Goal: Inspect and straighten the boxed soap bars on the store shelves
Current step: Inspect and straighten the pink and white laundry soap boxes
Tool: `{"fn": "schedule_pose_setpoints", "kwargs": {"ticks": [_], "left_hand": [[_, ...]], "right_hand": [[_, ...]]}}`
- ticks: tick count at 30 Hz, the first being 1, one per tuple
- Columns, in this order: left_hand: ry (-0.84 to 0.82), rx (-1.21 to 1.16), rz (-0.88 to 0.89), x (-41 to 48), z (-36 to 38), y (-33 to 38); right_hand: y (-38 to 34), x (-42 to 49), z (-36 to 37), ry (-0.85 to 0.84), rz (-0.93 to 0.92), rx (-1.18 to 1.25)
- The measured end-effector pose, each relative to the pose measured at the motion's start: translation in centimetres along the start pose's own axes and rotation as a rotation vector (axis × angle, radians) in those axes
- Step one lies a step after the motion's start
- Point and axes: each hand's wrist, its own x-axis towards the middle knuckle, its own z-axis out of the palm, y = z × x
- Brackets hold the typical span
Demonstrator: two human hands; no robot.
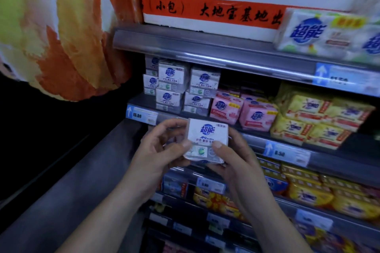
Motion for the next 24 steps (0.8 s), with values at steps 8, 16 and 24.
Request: {"fn": "schedule_pose_setpoints", "kwargs": {"ticks": [8, 16, 24], "left_hand": [[-0.138, 0.273, 0.127, -0.1, 1.5, -1.2], [-0.017, 0.066, -0.077, 0.7, 2.8, -1.2], [-0.205, 0.323, 0.108, 1.8, 1.5, -1.1]], "right_hand": [[-1.3, -2.0, -1.9, 0.091, 0.125, 0.092], [-1.3, -2.5, -3.6, 0.016, 0.138, 0.045], [-1.6, -1.3, -3.1, 0.096, 0.284, 0.25]]}}
